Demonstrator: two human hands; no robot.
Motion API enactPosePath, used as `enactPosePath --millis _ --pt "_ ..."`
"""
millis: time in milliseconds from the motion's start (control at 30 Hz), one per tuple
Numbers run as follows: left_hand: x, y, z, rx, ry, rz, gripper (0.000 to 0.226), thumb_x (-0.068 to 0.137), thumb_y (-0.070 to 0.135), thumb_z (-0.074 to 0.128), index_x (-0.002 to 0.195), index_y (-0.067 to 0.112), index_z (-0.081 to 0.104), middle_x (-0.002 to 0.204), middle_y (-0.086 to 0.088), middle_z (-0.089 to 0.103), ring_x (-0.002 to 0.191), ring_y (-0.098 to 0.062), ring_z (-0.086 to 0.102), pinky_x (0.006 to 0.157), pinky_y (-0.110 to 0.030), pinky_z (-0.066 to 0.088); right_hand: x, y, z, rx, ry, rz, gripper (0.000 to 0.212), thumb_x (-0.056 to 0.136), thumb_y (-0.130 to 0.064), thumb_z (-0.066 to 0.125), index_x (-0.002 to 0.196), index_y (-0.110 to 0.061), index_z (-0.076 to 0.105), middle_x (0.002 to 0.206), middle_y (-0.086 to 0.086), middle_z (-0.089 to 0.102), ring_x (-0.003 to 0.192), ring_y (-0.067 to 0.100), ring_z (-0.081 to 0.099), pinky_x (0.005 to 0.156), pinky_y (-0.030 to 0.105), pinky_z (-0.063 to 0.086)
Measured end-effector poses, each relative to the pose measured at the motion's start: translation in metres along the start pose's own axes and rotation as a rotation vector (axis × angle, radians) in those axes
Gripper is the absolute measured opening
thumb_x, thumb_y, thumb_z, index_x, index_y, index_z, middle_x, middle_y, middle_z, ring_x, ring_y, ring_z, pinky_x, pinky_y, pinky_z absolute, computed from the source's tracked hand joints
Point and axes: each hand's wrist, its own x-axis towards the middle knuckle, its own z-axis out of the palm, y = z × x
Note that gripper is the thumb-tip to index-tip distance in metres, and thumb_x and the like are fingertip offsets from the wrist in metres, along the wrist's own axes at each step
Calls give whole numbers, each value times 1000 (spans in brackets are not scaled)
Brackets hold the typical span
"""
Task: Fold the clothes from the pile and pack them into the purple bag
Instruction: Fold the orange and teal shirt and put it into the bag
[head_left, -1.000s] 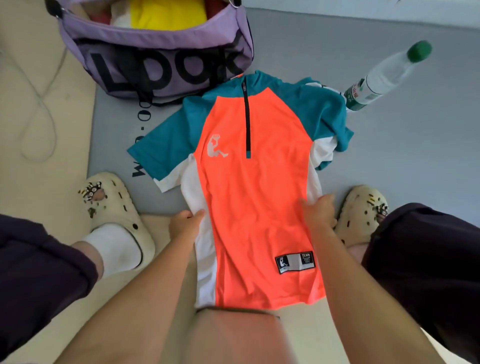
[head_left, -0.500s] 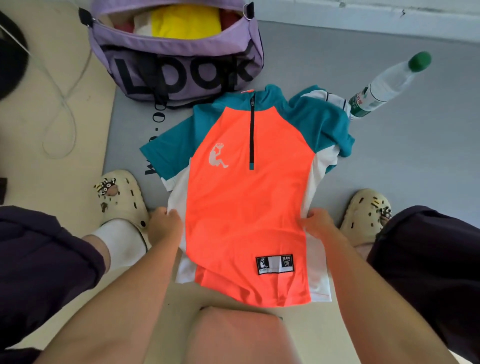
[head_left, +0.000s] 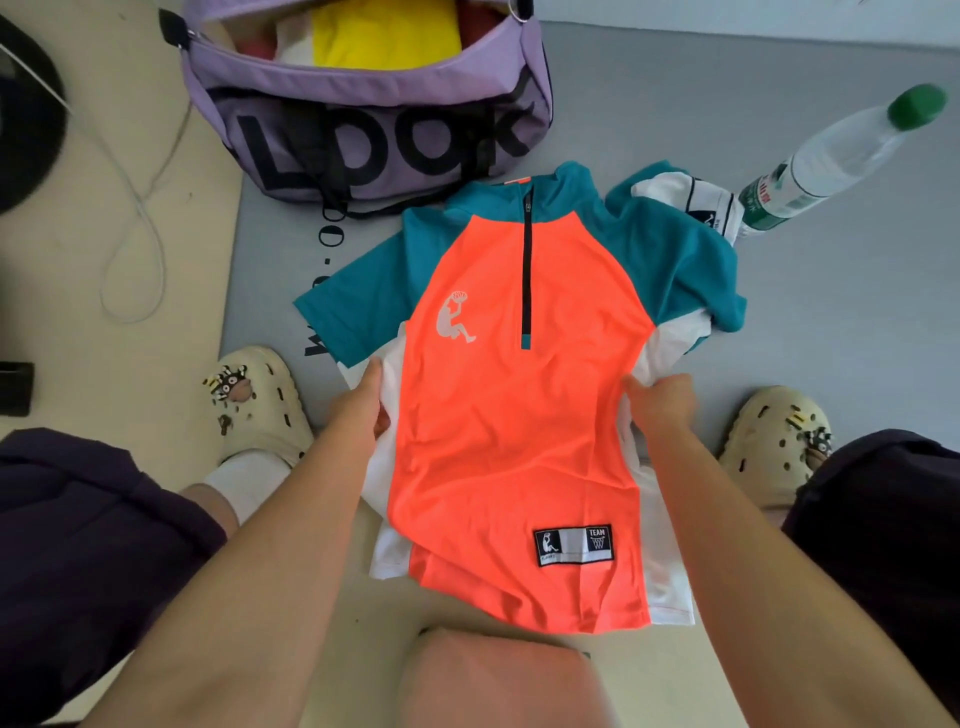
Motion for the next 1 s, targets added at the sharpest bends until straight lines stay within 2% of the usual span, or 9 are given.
enactPosePath --millis 133,267,400,467,567,700,800,900,1000 --pt "9 -14 -7 -79 -156 28 56 78 71 64 66 19 45 62 -1 46 56 -15 44 71 -29 46 2 5 4 -179 -52 -16 45 89 -44 62 97 0 60 95 20 63 98 39 62 77 39 47" --pt "18 -12 -13 -85 -333 143 52 86 55 66 117 14 64 110 -6 70 102 -23 65 98 -41 51 5 3 5 17 -56 -159 46 86 -29 68 56 -17 35 57 3 35 63 24 41 60 33 31" --pt "20 -3 -18 -71 -184 222 54 97 44 55 143 16 45 135 -9 57 121 -29 56 107 -46 43 -1 5 -10 451 -91 15 29 86 -27 69 67 -19 48 64 0 42 61 15 39 55 30 37" --pt "22 0 -21 -96 -140 226 53 97 47 54 139 15 48 131 -11 59 118 -29 58 105 -44 44 1 10 -17 652 -241 191 20 88 -21 70 100 -6 66 90 12 62 82 24 59 79 36 54" --pt "23 -3 -30 -35 -194 210 55 90 53 62 129 14 59 123 -9 66 111 -27 63 104 -44 47 1 16 -30 667 -487 377 48 87 -21 72 127 1 59 125 16 63 119 29 59 105 45 45" --pt "19 -13 -41 76 -439 176 50 87 39 71 126 9 62 125 -10 67 112 -25 63 93 -38 50 2 19 -44 486 -535 324 48 88 -35 70 124 -5 60 119 11 65 108 26 63 101 43 48" --pt "17 -15 -44 -139 -280 232 44 93 34 66 129 9 59 122 -9 67 107 -23 65 87 -35 50 9 24 -52 678 -309 164 38 90 -25 68 120 -1 61 113 14 64 101 21 66 89 35 54" --pt "14 -14 -44 -256 -242 268 45 95 36 63 131 9 57 123 -10 68 109 -24 65 95 -39 51 4 25 -58 858 -259 114 13 94 -17 61 87 -6 59 76 5 65 62 3 67 55 17 52" --pt "7 -14 -40 -182 -215 266 44 93 36 66 127 10 56 119 -11 68 106 -27 66 97 -46 51 2 30 -62 788 -315 93 12 91 -15 65 88 -7 57 79 7 65 71 17 65 61 27 55"
